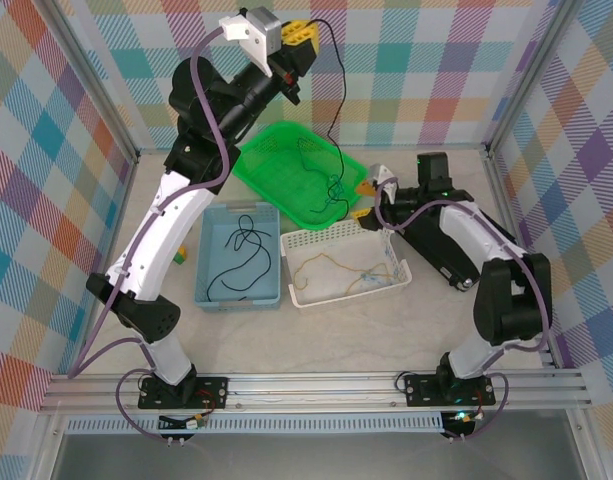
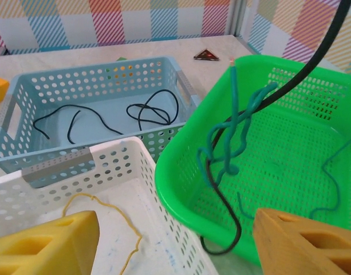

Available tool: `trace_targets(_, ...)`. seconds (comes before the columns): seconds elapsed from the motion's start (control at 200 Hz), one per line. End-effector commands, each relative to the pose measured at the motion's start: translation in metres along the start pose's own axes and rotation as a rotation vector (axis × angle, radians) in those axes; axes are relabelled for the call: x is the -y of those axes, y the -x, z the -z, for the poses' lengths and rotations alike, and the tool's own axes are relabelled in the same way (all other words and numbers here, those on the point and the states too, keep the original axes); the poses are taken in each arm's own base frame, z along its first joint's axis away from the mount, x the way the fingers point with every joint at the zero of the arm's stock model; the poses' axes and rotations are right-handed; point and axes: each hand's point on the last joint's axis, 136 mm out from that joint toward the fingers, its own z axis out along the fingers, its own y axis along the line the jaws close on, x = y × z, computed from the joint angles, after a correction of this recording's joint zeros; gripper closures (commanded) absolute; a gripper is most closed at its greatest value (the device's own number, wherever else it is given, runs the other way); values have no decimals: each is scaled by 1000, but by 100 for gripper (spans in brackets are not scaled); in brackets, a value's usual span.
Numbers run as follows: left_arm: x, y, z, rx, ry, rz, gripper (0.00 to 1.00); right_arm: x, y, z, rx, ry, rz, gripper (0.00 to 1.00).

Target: Untangle the cables

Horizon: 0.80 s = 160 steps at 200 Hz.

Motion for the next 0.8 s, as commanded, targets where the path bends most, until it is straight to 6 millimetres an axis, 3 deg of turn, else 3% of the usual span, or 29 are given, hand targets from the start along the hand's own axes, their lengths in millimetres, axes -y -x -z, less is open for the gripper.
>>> trace_targets(0.0, 10, 33, 5, 78, -22, -12, 100, 11, 5, -10, 15, 2, 104, 29)
trace_targets(0.125, 11, 34, 6, 77, -23, -14, 100, 15, 1, -23, 10, 29, 83, 30)
trace_targets(0.365, 11, 37, 6, 79, -20, -20, 100, -4, -9, -50, -14, 140, 50, 39)
trace_targets(0.51, 12, 39, 8, 78, -20, -27, 100, -1, -12, -54, -11, 133, 27, 55)
trace_targets(0.645, 10, 38, 11, 58, -5, -46, 100, 1, -10, -52, -6, 118, 31, 81)
trace_targets(0.76, 4, 27, 16, 19, 40, -60, 100, 6, -8, -43, 6, 97, 4, 100)
trace_targets(0.795, 1, 25, 19, 6, 62, -71, 100, 11, -7, -37, 15, 80, -10, 100)
